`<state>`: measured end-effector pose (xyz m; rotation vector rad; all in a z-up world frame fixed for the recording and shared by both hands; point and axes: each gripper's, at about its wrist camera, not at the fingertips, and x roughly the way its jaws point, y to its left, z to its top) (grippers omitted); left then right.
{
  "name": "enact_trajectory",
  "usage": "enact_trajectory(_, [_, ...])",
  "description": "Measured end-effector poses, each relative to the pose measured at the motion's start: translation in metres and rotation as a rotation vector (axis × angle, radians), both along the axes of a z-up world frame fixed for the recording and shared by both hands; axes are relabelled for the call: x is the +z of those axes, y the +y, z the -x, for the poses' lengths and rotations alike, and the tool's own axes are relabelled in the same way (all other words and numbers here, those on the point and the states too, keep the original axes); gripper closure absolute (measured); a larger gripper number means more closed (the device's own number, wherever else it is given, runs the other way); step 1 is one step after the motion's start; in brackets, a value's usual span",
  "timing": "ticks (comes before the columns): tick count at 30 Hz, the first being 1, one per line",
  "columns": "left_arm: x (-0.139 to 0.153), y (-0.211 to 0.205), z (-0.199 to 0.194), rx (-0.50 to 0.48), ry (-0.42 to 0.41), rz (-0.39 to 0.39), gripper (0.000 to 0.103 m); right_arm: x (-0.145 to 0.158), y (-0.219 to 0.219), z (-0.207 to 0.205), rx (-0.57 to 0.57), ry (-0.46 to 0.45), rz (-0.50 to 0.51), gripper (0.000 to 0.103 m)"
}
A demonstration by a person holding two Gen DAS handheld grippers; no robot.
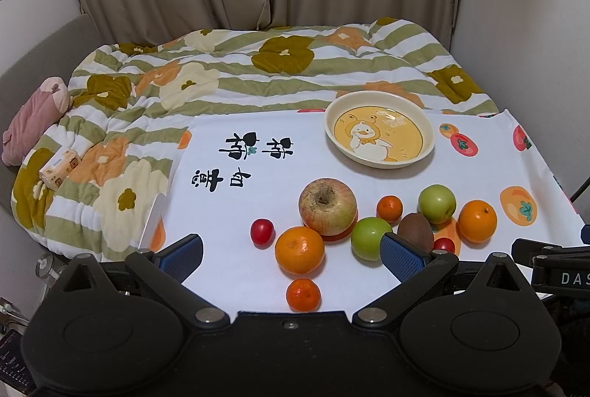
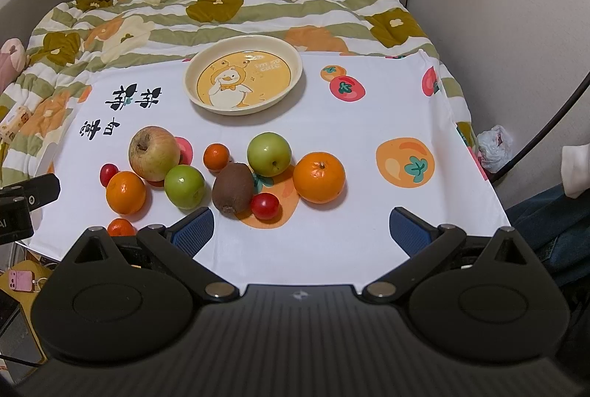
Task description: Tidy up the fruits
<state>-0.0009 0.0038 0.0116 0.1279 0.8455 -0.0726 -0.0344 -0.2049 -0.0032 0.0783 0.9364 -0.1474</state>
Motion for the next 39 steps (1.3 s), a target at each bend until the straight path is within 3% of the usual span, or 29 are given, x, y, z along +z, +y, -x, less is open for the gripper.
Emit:
enact_trajectory(23, [0.003, 0.005, -0.006, -0.004, 0.007, 0.007, 0.000, 0.002, 0.004, -0.003, -0.005, 0.003, -0.003, 0.000])
enact_trajectory(31, [0.004, 0.005, -0.021, -0.085, -0.008, 0.003, 0.000, 0.006, 0.003, -0.016, -0.038, -0.004, 0.012, 0.000])
enact_trajectory(39, [-0.029, -0.013, -0.039, -0.177, 0.005, -0.020, 0.000, -0.020, -0.012, -0.027, -0.050, -0.023, 0.037, 0.000])
